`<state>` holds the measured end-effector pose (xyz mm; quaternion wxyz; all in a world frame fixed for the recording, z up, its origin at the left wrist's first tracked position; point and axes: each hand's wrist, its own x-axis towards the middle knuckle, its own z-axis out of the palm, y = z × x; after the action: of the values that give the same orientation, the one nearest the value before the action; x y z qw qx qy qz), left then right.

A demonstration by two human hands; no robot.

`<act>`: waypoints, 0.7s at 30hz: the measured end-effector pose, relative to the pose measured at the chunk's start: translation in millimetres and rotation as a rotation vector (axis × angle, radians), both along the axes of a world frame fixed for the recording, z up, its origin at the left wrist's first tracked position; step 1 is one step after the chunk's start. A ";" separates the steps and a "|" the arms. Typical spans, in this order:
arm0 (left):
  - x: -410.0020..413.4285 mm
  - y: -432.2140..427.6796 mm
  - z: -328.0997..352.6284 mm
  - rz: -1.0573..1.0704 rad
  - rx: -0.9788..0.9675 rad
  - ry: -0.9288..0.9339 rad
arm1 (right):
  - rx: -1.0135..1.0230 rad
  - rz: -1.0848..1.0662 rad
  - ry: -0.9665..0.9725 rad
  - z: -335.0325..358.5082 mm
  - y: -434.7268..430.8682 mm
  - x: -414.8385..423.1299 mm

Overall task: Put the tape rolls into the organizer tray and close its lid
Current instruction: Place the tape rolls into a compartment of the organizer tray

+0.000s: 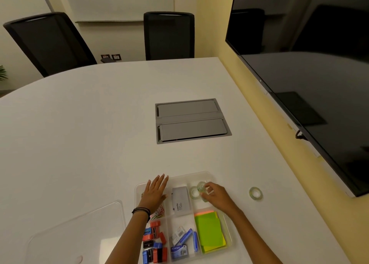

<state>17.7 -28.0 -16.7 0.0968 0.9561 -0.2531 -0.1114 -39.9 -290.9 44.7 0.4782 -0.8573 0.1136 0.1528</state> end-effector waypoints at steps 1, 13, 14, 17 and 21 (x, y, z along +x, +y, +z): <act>0.3 -0.2 0.3 0.001 -0.002 0.005 | -0.097 0.055 -0.010 -6.3 4.5 0.3; 3.7 4.5 1.0 -0.010 -0.057 0.008 | -0.347 0.220 0.061 -33.3 33.0 -1.5; 3.8 4.3 1.1 -0.012 -0.060 0.011 | -0.349 0.230 0.064 -32.5 33.0 -1.1; 4.0 4.3 0.2 -0.009 -0.061 0.020 | -0.329 0.246 0.049 -27.2 28.4 0.6; 4.3 5.2 0.2 0.001 -0.071 0.029 | -0.162 0.151 -0.119 -6.9 10.6 3.4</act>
<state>22.0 -22.8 -16.5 0.1341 0.9506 -0.2549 -0.1160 -36.5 -280.3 37.8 0.4004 -0.9069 0.0322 0.1274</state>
